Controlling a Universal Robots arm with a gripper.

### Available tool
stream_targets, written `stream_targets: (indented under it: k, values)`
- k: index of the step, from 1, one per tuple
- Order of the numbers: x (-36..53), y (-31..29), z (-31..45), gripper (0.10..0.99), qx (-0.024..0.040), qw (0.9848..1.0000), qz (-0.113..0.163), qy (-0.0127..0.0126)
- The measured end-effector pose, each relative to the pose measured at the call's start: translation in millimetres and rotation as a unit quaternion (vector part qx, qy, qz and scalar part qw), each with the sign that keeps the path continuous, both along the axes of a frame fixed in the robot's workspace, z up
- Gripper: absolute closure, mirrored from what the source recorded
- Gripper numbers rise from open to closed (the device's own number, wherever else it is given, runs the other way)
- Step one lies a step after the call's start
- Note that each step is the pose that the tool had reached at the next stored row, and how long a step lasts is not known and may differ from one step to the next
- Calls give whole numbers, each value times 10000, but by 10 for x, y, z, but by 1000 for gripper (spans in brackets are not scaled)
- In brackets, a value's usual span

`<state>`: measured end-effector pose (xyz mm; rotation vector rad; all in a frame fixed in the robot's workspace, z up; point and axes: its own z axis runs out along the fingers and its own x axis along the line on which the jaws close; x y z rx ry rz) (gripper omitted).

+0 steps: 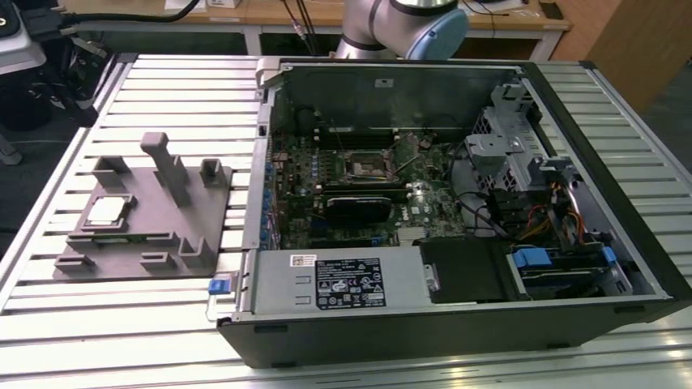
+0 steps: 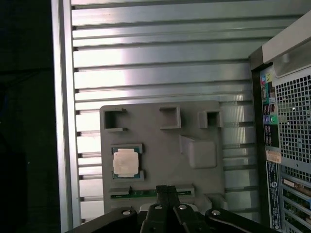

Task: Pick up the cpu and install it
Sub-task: 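Reach for the cpu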

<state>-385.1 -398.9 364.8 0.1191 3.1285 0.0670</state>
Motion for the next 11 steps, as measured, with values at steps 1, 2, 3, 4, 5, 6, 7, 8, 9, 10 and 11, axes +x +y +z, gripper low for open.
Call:
stream_targets:
  k: [1, 2, 3, 4, 5, 6, 7, 8, 9, 10, 11]
  values:
    - [-9, 0, -2, 980, 0, 10000, 0, 1]
    - [-20, 0, -5, 980, 0, 10000, 0, 2]
    - [-31, 0, -7, 980, 0, 10000, 0, 4]
    - [-43, 0, -10, 980, 0, 10000, 0, 5]
    - [-56, 0, -13, 980, 0, 10000, 0, 6]
    - [-70, 0, -15, 980, 0, 10000, 0, 7]
    - [-88, 0, -18, 980, 0, 10000, 0, 7]
    - [-107, 0, -21, 980, 0, 10000, 0, 9]
    - [-125, 0, -24, 980, 0, 10000, 0, 10]
    - [-146, 0, -27, 980, 0, 10000, 0, 12]
    - [-168, 0, -29, 980, 0, 10000, 0, 13]
